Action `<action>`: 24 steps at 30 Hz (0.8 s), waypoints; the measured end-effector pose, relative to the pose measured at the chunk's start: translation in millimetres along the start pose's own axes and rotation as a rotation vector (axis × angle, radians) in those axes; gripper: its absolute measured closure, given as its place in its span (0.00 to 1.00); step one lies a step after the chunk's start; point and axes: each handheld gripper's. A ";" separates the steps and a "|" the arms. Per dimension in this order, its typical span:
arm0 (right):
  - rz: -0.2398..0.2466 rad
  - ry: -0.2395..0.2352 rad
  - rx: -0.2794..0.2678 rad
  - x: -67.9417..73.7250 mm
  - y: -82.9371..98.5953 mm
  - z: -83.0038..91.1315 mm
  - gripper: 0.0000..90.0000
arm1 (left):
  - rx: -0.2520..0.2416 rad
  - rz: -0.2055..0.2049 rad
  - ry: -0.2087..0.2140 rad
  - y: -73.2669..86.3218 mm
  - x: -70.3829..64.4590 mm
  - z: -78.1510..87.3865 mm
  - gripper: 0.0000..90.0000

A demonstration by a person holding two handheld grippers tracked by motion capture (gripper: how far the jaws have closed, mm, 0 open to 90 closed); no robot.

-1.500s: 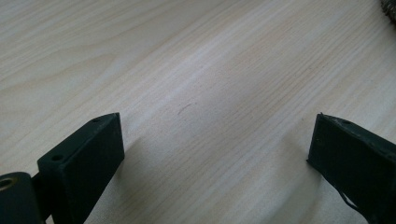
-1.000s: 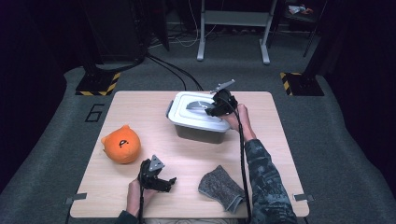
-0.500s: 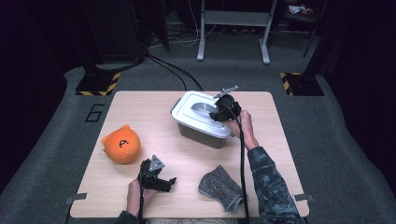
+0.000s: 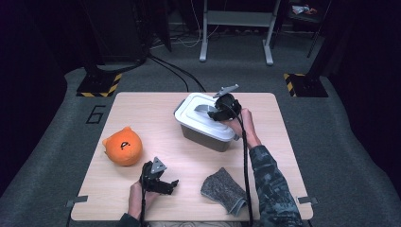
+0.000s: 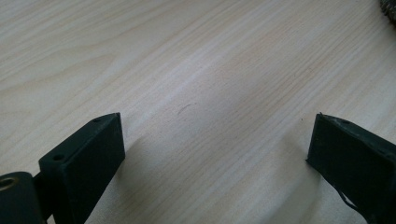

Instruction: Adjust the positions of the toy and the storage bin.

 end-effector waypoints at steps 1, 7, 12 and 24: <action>0.013 0.001 -0.012 1.2 -2.4 -1.8 0.65 | 0.002 -0.001 -0.002 0.0 0.0 0.1 0.04; 0.040 0.020 -0.001 3.3 -6.6 -5.4 0.67 | 0.002 0.001 -0.001 0.0 -0.1 0.1 0.04; -0.014 -0.007 0.007 2.0 -4.6 -4.2 0.67 | 0.002 0.001 -0.001 0.0 -0.1 0.1 0.04; -0.036 0.013 0.024 13.1 -1.4 3.2 0.70 | 0.002 0.004 -0.002 0.0 0.0 0.1 0.04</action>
Point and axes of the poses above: each handheld gripper's, and its own axes: z roughly backward along the jaws, y roughly out of its underside, x roughly to its left, and after that the axes turned 6 degrees about y, right-handed
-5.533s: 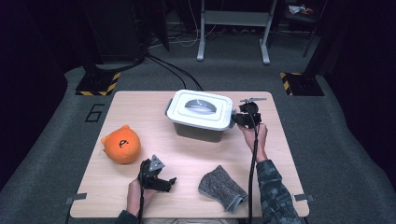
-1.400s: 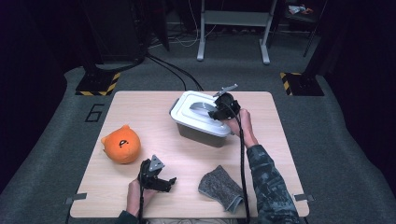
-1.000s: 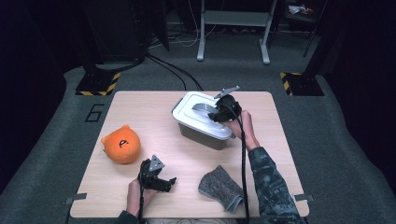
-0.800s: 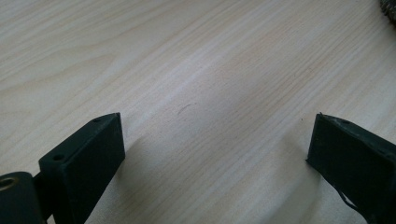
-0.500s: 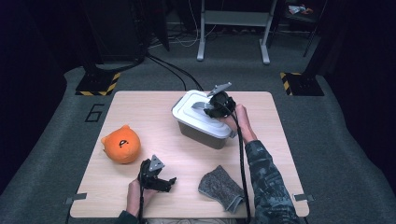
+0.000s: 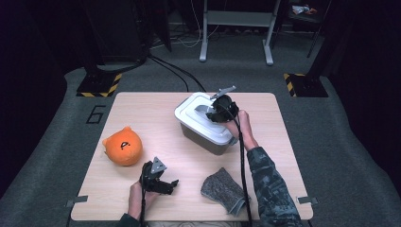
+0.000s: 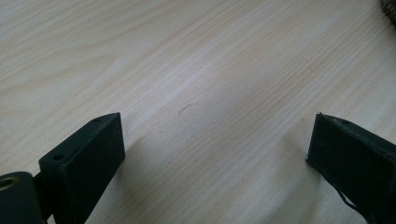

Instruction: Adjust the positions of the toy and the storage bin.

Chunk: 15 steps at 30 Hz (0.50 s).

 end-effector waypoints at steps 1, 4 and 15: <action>-0.018 0.012 -0.001 1.8 0.6 0.5 0.70 | 0.000 -0.001 0.000 0.0 0.0 0.0 0.04; -0.040 0.042 0.018 7.4 1.0 3.9 0.71 | -0.001 -0.001 0.000 0.0 0.0 0.0 0.04; -0.136 0.086 0.027 19.5 2.1 7.0 0.72 | 0.004 -0.002 -0.001 -0.1 0.4 0.4 0.04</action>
Point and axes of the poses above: each handheld gripper's, and its own axes: z roughly backward along the jaws, y roughly out of its underside, x roughly to its left, and after that the axes turned 6 degrees about y, right-handed
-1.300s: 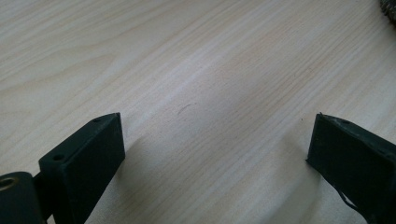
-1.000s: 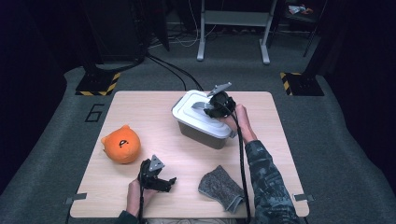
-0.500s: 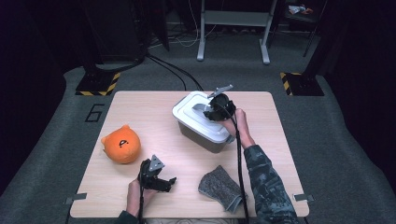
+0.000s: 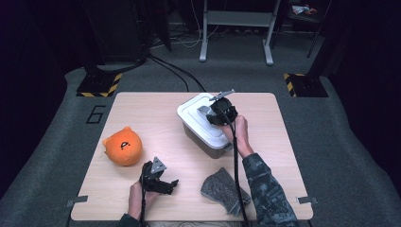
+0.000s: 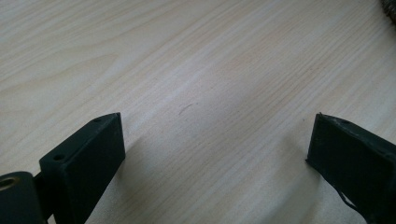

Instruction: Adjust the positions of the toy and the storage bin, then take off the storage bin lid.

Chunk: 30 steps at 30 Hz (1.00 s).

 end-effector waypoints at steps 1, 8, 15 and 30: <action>-0.002 0.000 -0.003 1.0 -0.2 -0.2 0.72 | 0.001 0.000 0.001 0.0 -0.1 0.0 0.04; 0.003 0.001 -0.010 8.2 -1.0 -0.9 0.73 | 0.001 0.001 0.000 0.0 -0.1 0.1 0.04; 0.016 -0.002 -0.020 8.3 0.6 -0.4 0.73 | 0.003 0.001 0.003 0.0 0.0 0.2 0.04; 0.041 0.015 -0.059 6.7 -0.9 6.0 0.74 | -0.001 0.000 0.008 0.1 0.1 0.2 0.04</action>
Point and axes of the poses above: each handheld gripper's, and its own axes: z roughly backward along the jaws, y roughly out of its underside, x roughly to its left, and after that the axes turned 6 degrees about y, right-handed
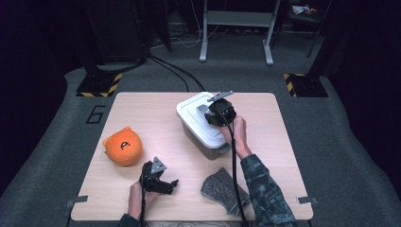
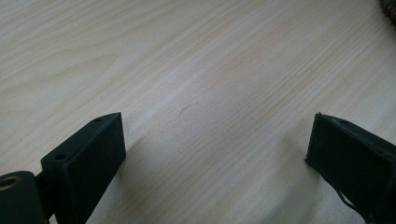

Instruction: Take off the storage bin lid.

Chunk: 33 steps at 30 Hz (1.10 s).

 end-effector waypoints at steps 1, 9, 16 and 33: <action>0.010 0.006 0.007 -0.8 0.1 2.0 0.74 | -0.002 0.001 -0.005 0.1 -0.2 -0.2 0.04; 0.019 0.012 -0.020 -4.1 -3.4 12.6 0.74 | 0.000 -0.006 -0.007 0.0 0.2 0.0 0.05; 0.003 0.021 -0.034 -7.7 -6.9 23.8 0.74 | 0.000 -0.006 -0.007 0.0 0.2 0.0 0.05; -0.022 0.053 -0.064 -23.2 -10.7 48.1 0.74 | -0.003 -0.003 -0.014 -0.2 0.0 -0.4 0.04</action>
Point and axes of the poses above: each handheld gripper's, and its own axes: z roughly backward along the jaws, y roughly out of its underside, x roughly to its left, and after that the axes turned 6 degrees about y, right-handed
